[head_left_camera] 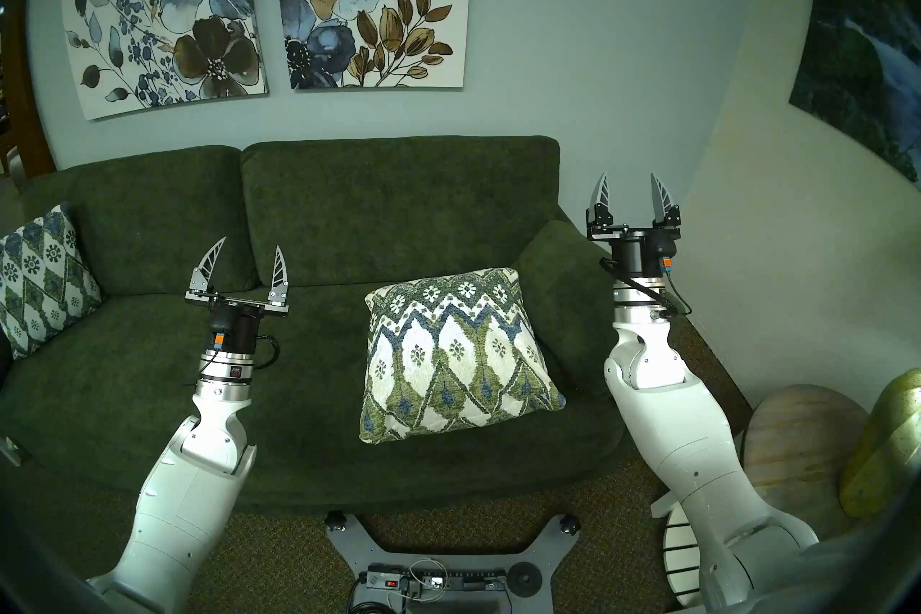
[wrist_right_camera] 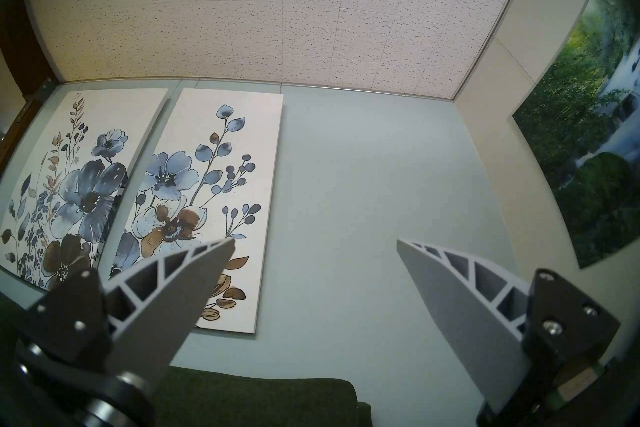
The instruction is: Fluff a cushion
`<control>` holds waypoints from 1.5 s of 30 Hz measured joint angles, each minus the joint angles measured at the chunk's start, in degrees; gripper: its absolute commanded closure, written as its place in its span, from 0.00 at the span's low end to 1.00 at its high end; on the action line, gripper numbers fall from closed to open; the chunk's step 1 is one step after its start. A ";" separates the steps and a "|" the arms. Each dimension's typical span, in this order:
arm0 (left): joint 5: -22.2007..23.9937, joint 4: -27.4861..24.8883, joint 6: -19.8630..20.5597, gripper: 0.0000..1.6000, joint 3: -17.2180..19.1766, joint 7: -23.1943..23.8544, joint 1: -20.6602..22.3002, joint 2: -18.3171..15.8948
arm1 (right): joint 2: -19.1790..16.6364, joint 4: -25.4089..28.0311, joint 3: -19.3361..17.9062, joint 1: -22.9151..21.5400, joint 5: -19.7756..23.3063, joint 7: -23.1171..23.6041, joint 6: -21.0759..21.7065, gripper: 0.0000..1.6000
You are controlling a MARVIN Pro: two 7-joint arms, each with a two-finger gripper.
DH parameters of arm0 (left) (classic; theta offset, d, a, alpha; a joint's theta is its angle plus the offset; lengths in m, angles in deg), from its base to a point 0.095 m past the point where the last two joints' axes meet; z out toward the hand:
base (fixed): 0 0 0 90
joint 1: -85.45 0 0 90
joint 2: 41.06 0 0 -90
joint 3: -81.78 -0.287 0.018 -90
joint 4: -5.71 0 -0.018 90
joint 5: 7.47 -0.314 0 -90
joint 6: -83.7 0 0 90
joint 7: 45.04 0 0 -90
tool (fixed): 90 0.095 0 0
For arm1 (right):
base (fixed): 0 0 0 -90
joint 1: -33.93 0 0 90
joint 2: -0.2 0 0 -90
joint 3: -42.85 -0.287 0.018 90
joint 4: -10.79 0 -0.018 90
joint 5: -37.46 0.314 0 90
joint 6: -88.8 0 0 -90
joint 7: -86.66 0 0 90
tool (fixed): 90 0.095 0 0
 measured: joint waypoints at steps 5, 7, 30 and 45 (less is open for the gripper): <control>0.00 0.02 0.00 0.00 0.00 0.00 -0.01 0.00 | -0.11 -0.02 0.20 0.00 0.03 0.31 0.06 0.00; 0.00 0.03 0.00 0.00 0.00 0.01 -0.01 -0.01 | -0.42 0.11 0.87 0.01 0.01 0.99 0.39 0.00; 0.00 0.15 -0.01 0.00 -0.01 0.01 -0.03 -0.03 | -11.43 5.94 5.02 13.79 0.92 8.93 2.69 0.00; 0.01 0.19 -0.01 0.00 -0.01 0.01 -0.04 -0.04 | -10.38 -9.78 11.10 22.22 2.34 11.49 -1.07 0.00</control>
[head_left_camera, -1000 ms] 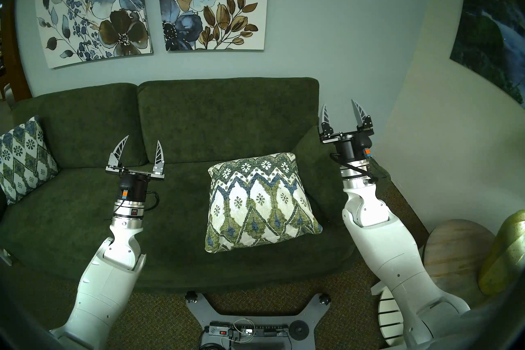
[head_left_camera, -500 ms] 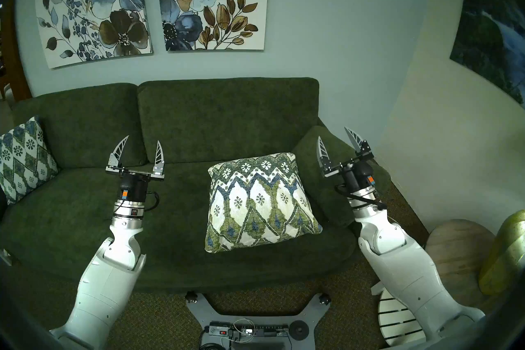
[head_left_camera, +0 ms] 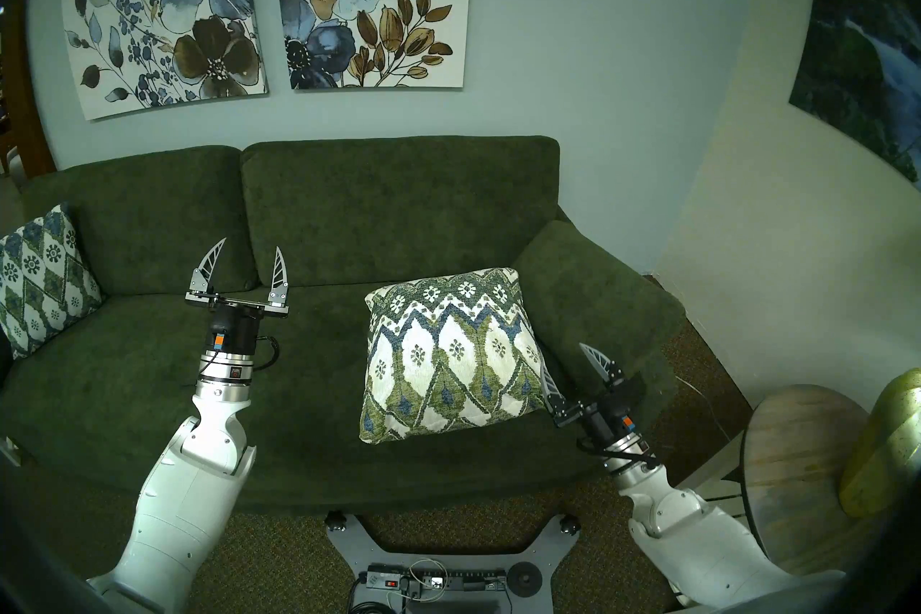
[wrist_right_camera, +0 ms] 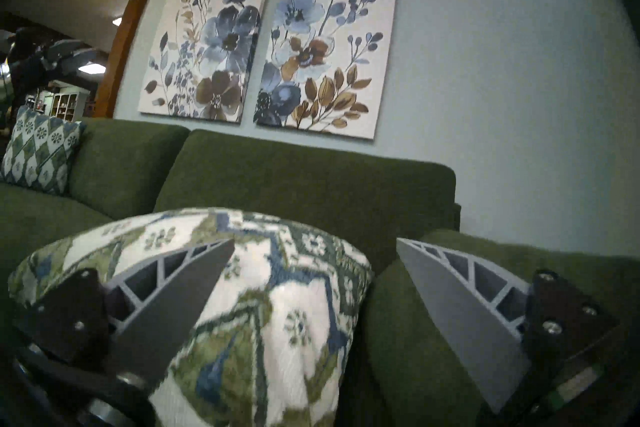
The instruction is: Fluff a cushion
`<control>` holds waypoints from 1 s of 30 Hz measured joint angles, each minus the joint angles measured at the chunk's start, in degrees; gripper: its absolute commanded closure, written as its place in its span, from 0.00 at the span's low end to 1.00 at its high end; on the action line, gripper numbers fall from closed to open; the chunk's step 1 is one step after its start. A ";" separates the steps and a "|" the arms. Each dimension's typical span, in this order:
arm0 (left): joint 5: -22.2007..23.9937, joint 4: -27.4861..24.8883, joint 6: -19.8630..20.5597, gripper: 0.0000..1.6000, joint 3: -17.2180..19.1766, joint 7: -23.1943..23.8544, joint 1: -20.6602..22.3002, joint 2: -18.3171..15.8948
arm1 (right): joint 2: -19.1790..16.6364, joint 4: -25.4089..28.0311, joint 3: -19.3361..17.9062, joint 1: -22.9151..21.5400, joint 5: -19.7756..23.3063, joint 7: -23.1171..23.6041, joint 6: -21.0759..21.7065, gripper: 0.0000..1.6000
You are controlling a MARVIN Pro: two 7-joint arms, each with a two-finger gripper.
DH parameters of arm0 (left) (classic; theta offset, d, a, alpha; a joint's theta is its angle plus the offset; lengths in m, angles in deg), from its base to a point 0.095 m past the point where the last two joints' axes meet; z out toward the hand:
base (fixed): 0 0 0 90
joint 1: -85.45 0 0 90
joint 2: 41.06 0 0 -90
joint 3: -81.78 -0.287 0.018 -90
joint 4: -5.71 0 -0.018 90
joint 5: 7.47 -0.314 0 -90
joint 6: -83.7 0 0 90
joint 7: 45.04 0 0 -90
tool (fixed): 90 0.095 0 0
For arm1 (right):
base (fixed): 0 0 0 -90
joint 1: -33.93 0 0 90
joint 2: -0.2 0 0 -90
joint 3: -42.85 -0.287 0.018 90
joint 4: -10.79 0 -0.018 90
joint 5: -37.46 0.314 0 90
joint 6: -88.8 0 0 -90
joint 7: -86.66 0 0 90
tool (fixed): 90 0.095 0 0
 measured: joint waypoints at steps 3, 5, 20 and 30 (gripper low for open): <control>0.00 0.00 0.00 0.00 0.00 0.00 0.00 0.00 | 0.45 -3.07 -0.37 0.03 0.80 0.93 -0.19 0.00; -0.02 0.00 0.00 0.00 0.00 0.00 -0.01 0.00 | 0.89 -5.59 -0.83 -0.39 1.55 2.14 -0.27 0.00; -4.29 4.86 -0.03 0.00 -5.07 1.17 -8.01 2.06 | 5.32 -14.71 1.28 -3.60 3.03 5.65 -0.50 0.00; -6.06 5.63 0.03 0.00 -6.66 -0.71 -15.29 2.73 | 7.38 -18.14 1.96 -6.19 3.92 7.36 -0.53 0.00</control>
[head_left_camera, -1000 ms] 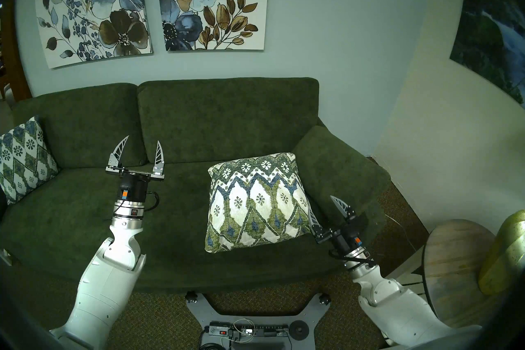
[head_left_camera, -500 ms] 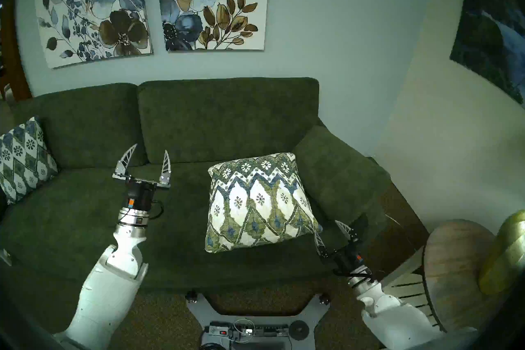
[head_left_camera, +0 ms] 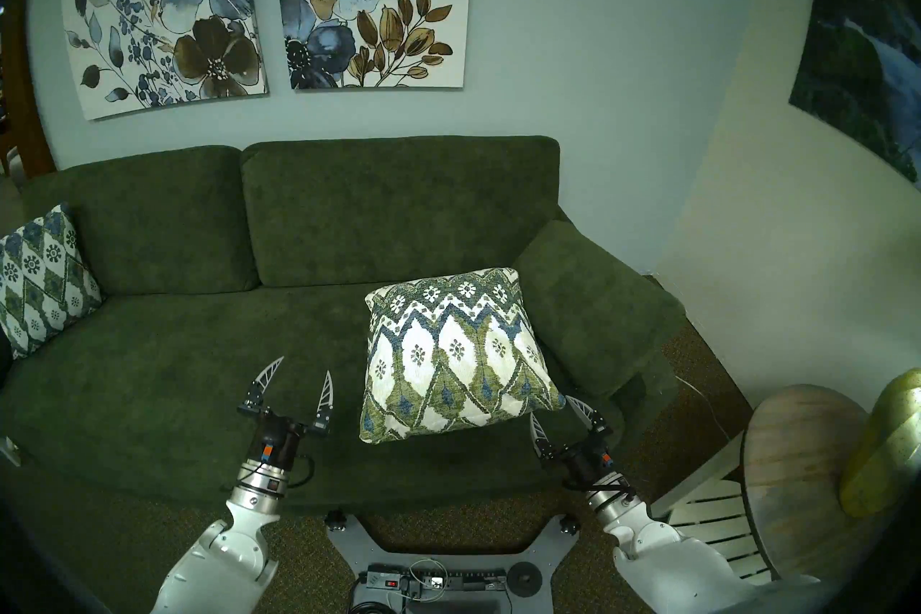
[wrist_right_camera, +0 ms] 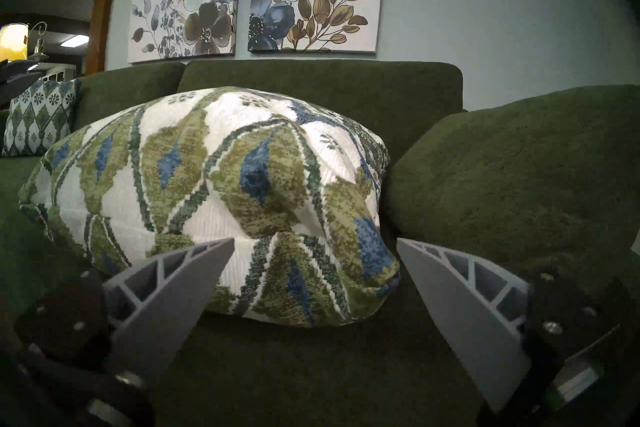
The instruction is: Fluff a cushion
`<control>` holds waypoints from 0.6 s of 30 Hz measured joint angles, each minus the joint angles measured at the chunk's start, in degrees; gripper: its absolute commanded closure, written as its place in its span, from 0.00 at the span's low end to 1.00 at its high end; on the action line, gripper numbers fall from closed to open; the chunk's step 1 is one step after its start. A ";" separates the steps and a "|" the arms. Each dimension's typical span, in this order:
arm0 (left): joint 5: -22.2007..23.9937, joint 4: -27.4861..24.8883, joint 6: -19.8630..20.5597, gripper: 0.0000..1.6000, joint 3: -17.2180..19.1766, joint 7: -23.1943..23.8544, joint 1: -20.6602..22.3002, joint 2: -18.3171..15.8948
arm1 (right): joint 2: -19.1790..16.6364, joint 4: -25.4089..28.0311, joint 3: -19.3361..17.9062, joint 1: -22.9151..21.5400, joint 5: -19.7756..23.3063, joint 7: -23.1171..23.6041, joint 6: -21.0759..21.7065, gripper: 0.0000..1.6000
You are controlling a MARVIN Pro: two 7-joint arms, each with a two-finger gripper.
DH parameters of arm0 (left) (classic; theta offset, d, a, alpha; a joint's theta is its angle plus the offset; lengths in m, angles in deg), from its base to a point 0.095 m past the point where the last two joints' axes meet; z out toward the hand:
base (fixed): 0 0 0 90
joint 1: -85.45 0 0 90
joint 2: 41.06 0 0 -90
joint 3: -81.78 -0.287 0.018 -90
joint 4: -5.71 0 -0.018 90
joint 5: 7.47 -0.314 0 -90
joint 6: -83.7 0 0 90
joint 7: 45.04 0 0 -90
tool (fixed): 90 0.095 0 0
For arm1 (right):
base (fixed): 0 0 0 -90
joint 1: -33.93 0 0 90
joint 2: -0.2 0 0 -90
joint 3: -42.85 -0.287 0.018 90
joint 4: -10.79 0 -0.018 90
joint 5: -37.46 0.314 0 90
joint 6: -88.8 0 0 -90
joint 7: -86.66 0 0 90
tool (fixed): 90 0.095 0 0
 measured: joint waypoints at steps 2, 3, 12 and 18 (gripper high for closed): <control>-0.55 -1.66 0.00 0.00 0.23 -0.65 -1.61 -0.14 | 0.27 -0.45 -0.13 -0.49 0.34 0.48 0.00 0.00; -0.90 -2.75 0.00 0.00 0.44 -1.01 -2.52 -0.32 | 0.42 -0.69 -0.29 -0.77 0.60 0.80 -0.01 0.00; -2.99 -8.81 -0.03 0.00 -1.78 -1.32 -8.20 -0.70 | 0.92 -2.27 -2.18 -2.50 2.57 2.96 -0.03 0.00; -1.62 -3.96 1.85 0.00 -5.42 0.68 -7.86 0.44 | 1.54 -3.68 -3.35 -3.69 3.96 5.38 -0.05 0.00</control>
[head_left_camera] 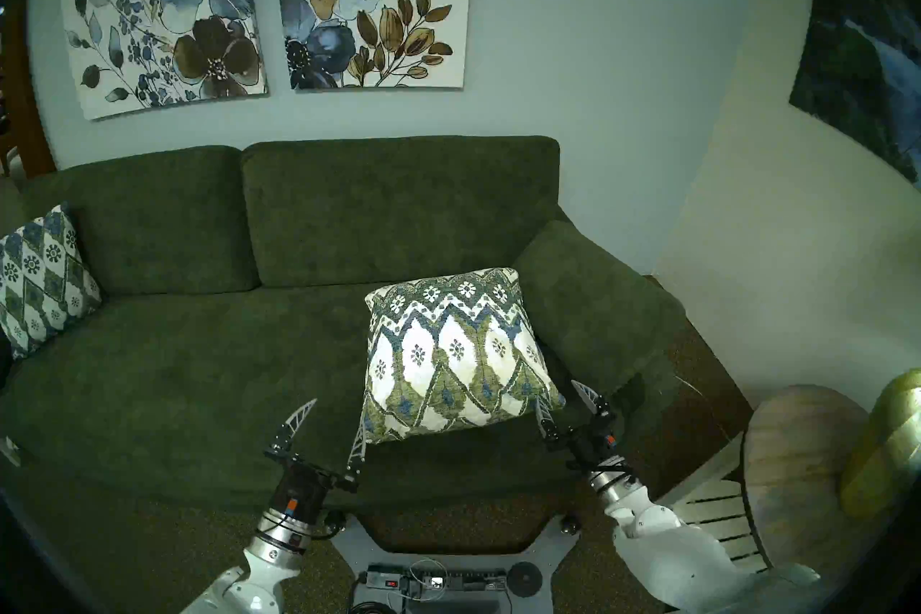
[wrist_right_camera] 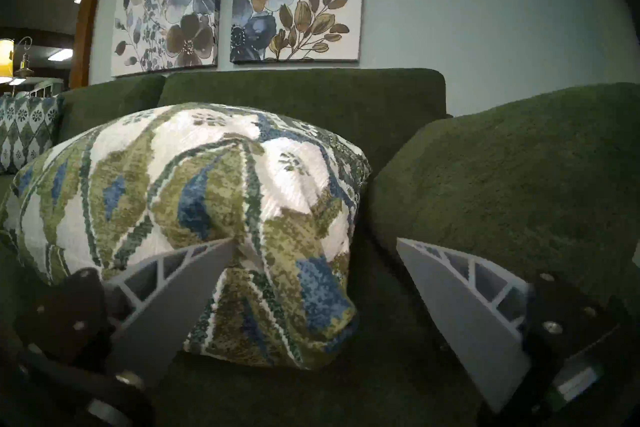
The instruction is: Fluff a cushion
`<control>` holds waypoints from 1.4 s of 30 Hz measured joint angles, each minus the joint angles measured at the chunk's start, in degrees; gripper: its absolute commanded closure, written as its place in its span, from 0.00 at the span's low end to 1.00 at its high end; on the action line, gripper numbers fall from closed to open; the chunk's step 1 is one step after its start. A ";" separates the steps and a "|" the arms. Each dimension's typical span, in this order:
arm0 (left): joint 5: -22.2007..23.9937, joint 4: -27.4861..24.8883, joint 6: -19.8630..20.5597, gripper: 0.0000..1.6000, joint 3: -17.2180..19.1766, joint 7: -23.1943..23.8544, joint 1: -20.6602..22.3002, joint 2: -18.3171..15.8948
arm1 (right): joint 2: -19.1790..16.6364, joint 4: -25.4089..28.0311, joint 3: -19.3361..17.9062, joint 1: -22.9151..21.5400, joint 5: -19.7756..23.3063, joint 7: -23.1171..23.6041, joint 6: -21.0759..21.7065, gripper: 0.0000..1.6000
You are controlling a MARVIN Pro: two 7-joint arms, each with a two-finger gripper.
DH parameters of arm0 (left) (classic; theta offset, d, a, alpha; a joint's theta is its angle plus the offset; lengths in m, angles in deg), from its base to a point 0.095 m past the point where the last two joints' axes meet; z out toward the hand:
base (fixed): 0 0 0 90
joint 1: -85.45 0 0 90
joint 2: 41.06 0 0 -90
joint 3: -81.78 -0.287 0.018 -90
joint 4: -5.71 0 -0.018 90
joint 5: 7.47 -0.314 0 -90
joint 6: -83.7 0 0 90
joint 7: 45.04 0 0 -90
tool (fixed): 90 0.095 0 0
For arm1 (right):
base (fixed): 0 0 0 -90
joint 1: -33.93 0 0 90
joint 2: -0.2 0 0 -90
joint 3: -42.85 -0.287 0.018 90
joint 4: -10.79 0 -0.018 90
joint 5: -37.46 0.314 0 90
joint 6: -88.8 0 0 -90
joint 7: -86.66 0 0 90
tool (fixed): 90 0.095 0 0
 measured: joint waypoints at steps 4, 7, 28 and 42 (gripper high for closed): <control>2.16 3.84 1.73 0.00 -0.93 1.36 1.91 0.31 | 0.54 -0.94 -0.21 -0.39 0.46 1.27 -0.01 0.00; 4.13 5.87 3.86 0.00 -1.03 2.77 3.87 0.68 | 1.02 -1.84 -0.22 -0.64 0.73 2.08 -0.02 0.00; 9.88 15.81 11.90 0.00 -5.98 13.44 16.53 6.41 | 3.40 -3.47 -1.29 -1.59 1.86 6.35 -0.05 0.00; 10.64 25.47 9.87 0.00 -4.77 16.36 23.75 6.31 | 5.19 -5.48 -1.37 -1.57 1.39 9.54 -0.19 0.00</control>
